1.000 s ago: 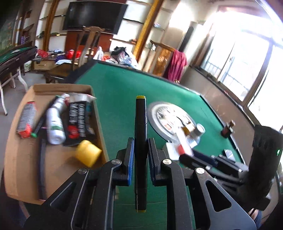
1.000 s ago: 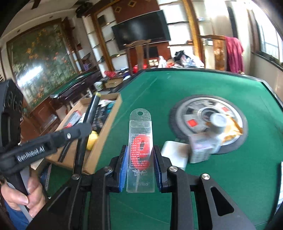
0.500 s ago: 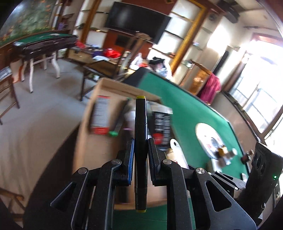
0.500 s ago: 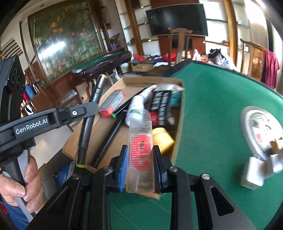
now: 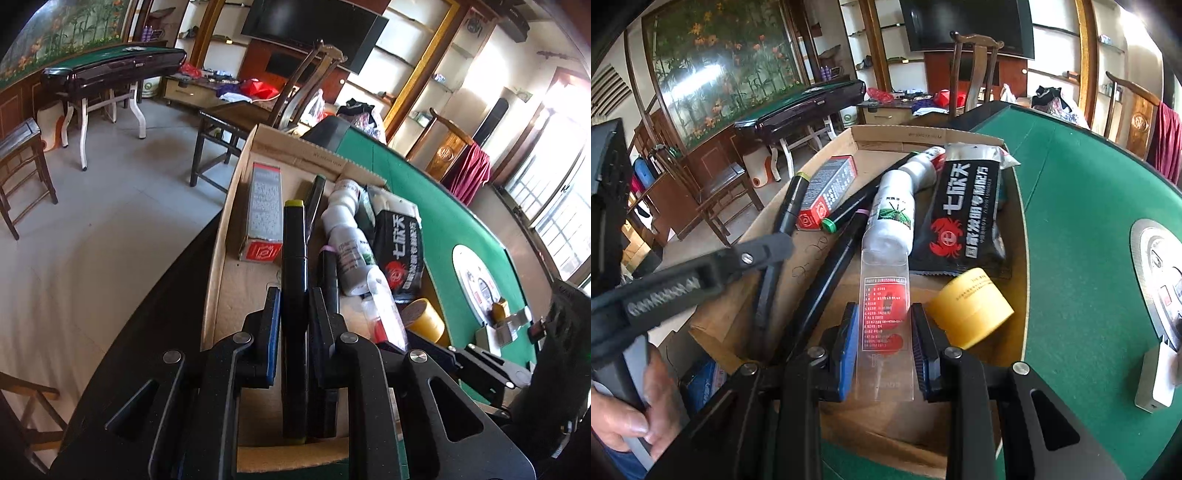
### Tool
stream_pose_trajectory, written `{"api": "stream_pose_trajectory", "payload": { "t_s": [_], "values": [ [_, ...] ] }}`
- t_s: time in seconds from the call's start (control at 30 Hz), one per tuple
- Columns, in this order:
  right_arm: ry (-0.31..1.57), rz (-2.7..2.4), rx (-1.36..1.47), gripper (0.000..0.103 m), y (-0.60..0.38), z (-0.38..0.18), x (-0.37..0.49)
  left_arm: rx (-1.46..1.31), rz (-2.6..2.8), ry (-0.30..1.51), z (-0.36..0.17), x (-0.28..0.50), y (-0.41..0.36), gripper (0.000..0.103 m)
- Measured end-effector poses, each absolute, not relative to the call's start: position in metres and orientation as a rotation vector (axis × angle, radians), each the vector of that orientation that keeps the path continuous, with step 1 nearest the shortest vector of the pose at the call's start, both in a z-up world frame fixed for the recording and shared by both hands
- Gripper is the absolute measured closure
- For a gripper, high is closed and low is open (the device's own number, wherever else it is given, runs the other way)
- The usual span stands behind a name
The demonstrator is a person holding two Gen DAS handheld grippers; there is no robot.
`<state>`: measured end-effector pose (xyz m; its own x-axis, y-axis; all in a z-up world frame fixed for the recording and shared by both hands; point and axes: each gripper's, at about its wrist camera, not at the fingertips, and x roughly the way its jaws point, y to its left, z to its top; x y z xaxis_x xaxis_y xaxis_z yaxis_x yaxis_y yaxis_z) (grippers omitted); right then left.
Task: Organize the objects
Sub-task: 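Open both grippers to drop the marker and packet in the tray, then move both grippers from the tray back to the items on the table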
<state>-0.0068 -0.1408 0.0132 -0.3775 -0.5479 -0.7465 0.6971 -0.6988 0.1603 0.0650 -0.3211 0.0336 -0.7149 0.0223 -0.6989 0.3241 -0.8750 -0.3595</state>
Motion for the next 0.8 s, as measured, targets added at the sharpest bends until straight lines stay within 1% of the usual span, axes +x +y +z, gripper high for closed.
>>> {"api": "stream_pose_trajectory", "payload": {
  "t_s": [0.4, 0.6, 0.7, 0.8],
  "values": [
    [0.225, -2.053, 1.061, 0.074, -0.142, 0.012, 0.001, 1.132, -2.638, 0.679, 0.031, 0.062, -0.317, 0.089],
    [0.174, -2.024, 1.037, 0.073, -0.131, 0.023, 0.002, 1.145, -2.618, 0.692, 0.036, 0.064, -0.316, 0.088],
    [0.128, -2.036, 1.012, 0.073, -0.115, 0.032, 0.001, 1.129, -2.621, 0.69, 0.044, 0.068, -0.314, 0.085],
    [0.054, -2.049, 0.994, 0.073, -0.091, 0.044, -0.005, 1.11, -2.634, 0.671, 0.054, 0.071, -0.307, 0.076]
  ]
}}
